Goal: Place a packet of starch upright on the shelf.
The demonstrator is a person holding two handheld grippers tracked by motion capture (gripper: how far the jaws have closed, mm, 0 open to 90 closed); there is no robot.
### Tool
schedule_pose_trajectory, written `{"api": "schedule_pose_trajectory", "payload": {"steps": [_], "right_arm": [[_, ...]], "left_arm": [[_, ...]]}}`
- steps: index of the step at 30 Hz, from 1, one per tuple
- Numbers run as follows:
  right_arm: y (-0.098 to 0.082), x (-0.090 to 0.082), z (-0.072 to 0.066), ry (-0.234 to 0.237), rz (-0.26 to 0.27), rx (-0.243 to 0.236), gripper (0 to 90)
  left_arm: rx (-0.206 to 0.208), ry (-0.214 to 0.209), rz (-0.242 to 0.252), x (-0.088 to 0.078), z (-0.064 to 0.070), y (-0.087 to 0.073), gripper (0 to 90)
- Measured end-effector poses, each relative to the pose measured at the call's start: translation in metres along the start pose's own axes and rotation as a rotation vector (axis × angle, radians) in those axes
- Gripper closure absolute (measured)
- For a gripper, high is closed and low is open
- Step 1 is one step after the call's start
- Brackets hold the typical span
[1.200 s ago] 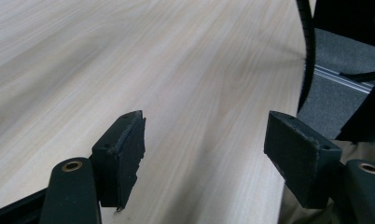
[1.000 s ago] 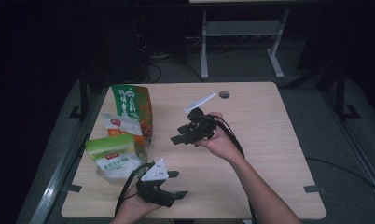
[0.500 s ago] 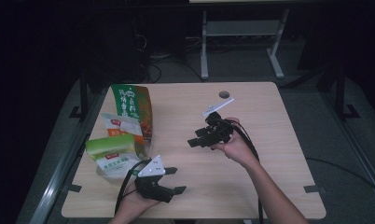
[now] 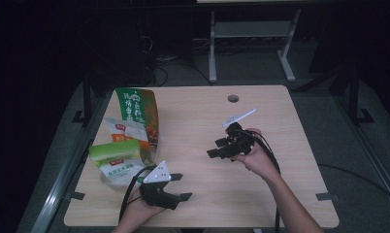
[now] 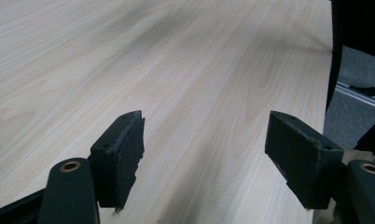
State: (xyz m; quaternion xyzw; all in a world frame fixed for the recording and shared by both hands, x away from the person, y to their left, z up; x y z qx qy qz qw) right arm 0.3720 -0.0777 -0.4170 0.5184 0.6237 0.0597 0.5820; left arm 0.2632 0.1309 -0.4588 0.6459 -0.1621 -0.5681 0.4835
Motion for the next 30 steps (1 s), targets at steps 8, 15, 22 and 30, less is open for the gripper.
{"api": "schedule_pose_trajectory", "payload": {"steps": [8,15,22,30], "right_arm": [[-0.021,-0.010,0.007,-0.021,-0.007,0.035,36.5],[-0.040,-0.017,0.011,-0.032,-0.006,0.067,36.4],[-0.057,-0.026,0.014,-0.042,-0.001,0.098,36.4],[-0.083,-0.032,0.017,-0.056,-0.004,0.133,36.3]], "left_arm": [[-0.002,-0.003,0.001,0.001,0.000,0.000,27.6],[-0.004,-0.005,0.005,0.002,-0.001,-0.001,27.5],[-0.001,-0.007,0.007,0.002,0.000,-0.001,27.6],[0.000,-0.009,0.002,0.002,-0.001,-0.002,27.5]]}}
Point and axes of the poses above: each handheld gripper's, and its own axes: x roughly forward along the jaws, y roughly out of its top, z roughly to its right, the point moved 5 cm from there along x, roughly forward along the jaws, and after that the axes turned 1 degree about z, right-handed, at the moved point
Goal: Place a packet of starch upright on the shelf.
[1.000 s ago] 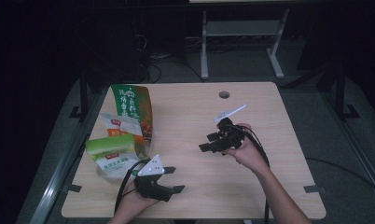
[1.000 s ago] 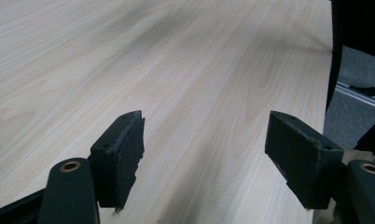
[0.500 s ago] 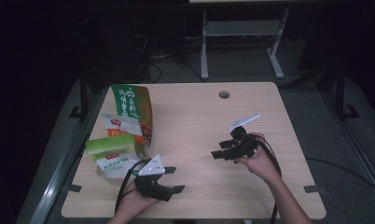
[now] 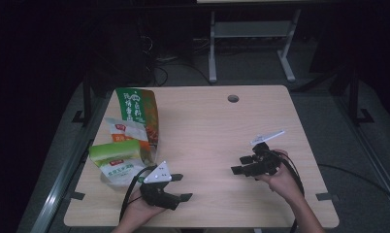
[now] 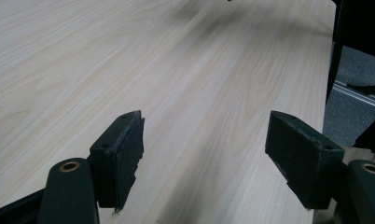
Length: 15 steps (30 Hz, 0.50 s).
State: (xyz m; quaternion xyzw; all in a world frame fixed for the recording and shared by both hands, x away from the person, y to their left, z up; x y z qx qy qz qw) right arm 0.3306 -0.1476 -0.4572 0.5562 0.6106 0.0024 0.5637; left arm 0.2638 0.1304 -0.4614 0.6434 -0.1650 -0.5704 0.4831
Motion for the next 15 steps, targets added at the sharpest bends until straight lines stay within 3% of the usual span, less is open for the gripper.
{"api": "schedule_pose_trajectory", "payload": {"steps": [15], "right_arm": [[-0.030,-0.009,0.003,-0.022,0.009,0.037,36.3]], "left_arm": [[-0.010,-0.003,-0.001,0.001,0.000,-0.002,27.5]]}}
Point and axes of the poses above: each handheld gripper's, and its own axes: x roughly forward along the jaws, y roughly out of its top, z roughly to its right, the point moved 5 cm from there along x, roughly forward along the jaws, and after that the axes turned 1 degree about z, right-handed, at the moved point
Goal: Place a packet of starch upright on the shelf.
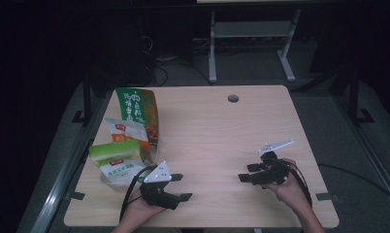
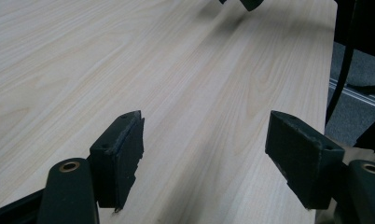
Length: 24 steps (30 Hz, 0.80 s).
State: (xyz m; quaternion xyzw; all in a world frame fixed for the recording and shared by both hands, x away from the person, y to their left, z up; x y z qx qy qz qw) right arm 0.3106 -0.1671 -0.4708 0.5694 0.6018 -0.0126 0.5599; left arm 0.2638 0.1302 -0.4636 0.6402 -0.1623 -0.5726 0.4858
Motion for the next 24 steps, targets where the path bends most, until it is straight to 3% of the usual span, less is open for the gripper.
{"api": "schedule_pose_trajectory", "payload": {"steps": [15,24], "right_arm": [[-0.024,-0.013,-0.006,-0.017,0.025,0.020,35.5],[-0.047,-0.025,-0.012,-0.075,0.063,0.022,34.9]], "left_arm": [[-0.015,-0.004,0.014,-0.004,0.002,-0.001,27.5],[-0.015,-0.006,0.018,-0.004,0.003,-0.003,27.5]]}}
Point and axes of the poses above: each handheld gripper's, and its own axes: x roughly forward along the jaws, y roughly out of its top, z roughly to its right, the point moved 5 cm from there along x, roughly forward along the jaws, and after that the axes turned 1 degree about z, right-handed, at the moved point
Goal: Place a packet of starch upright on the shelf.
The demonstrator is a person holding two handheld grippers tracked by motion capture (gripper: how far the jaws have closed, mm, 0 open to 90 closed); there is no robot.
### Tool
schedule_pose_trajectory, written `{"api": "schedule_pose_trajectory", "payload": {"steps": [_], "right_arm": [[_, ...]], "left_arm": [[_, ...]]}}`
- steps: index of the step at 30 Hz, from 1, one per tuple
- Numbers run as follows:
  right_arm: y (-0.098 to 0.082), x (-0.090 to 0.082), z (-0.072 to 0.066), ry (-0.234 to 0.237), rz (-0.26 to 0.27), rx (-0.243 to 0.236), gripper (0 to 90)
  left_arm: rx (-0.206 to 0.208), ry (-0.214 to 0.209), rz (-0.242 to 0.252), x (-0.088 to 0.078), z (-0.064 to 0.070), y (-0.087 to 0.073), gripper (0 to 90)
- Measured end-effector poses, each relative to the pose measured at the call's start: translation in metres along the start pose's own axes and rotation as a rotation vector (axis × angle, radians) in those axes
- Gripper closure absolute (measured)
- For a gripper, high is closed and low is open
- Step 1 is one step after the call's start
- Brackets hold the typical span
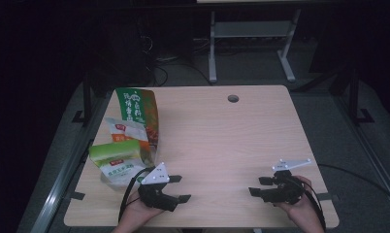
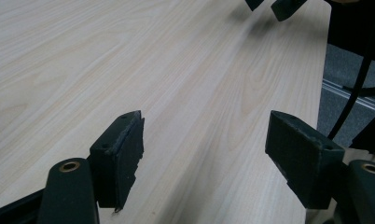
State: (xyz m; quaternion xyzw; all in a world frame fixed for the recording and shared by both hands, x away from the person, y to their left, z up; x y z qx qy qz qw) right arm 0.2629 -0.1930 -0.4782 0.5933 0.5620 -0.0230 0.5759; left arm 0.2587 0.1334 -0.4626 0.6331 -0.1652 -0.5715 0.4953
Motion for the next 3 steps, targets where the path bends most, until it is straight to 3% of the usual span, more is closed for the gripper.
{"api": "schedule_pose_trajectory", "payload": {"steps": [3], "right_arm": [[-0.0079,-0.0026,-0.0024,0.010,0.028,0.015,34.9]], "left_arm": [[-0.011,-0.008,0.002,0.0010,0.0019,-0.0006,27.5]]}}
Point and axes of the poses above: each handheld gripper's, and its own axes: x roughly forward along the jaws, y roughly out of its top, z roughly to its right, the point moved 5 cm from there along x, roughly forward along the jaws, and after that the axes turned 1 degree about z, right-handed, at the moved point
